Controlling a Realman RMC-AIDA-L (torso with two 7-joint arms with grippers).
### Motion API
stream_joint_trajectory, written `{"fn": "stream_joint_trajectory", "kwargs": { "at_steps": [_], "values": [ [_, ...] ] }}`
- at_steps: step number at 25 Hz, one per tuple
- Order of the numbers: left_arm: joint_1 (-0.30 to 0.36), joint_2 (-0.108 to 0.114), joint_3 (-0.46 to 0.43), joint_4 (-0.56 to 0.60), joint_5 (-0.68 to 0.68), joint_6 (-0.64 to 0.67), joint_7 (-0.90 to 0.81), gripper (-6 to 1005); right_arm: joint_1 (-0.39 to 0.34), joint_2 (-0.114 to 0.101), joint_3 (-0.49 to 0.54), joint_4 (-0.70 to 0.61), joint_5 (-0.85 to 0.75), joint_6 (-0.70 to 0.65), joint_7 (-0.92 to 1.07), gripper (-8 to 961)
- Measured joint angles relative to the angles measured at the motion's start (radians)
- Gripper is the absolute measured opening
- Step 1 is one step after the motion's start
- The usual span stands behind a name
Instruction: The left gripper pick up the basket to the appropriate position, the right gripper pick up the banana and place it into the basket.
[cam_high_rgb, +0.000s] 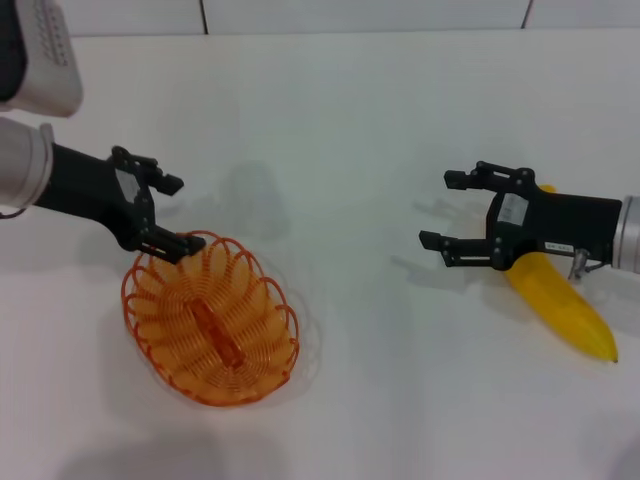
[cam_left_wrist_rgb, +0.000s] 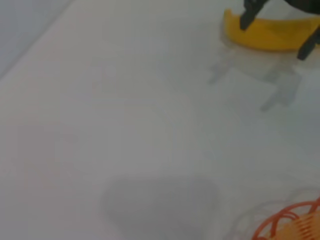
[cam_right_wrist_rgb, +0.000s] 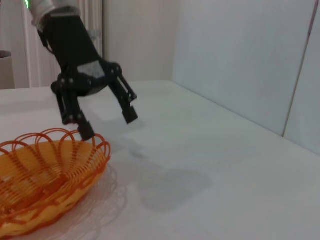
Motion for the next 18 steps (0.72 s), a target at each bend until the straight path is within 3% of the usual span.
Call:
{"fn": "stream_joint_trajectory", "kwargs": {
  "at_steps": [12,18],
  "values": [
    [-0.027,-0.003,0.009,-0.063,0.046,-0.032,0.0,809,0.007,0.002,0.0,0.0,0.0,0.0,0.012,865],
    [-0.036,-0.003,0.084,-0.1,0.051,-0.089,-0.028,796,0.007,0.002,0.0,0.0,0.0,0.0,0.012,864]
  ]
}}
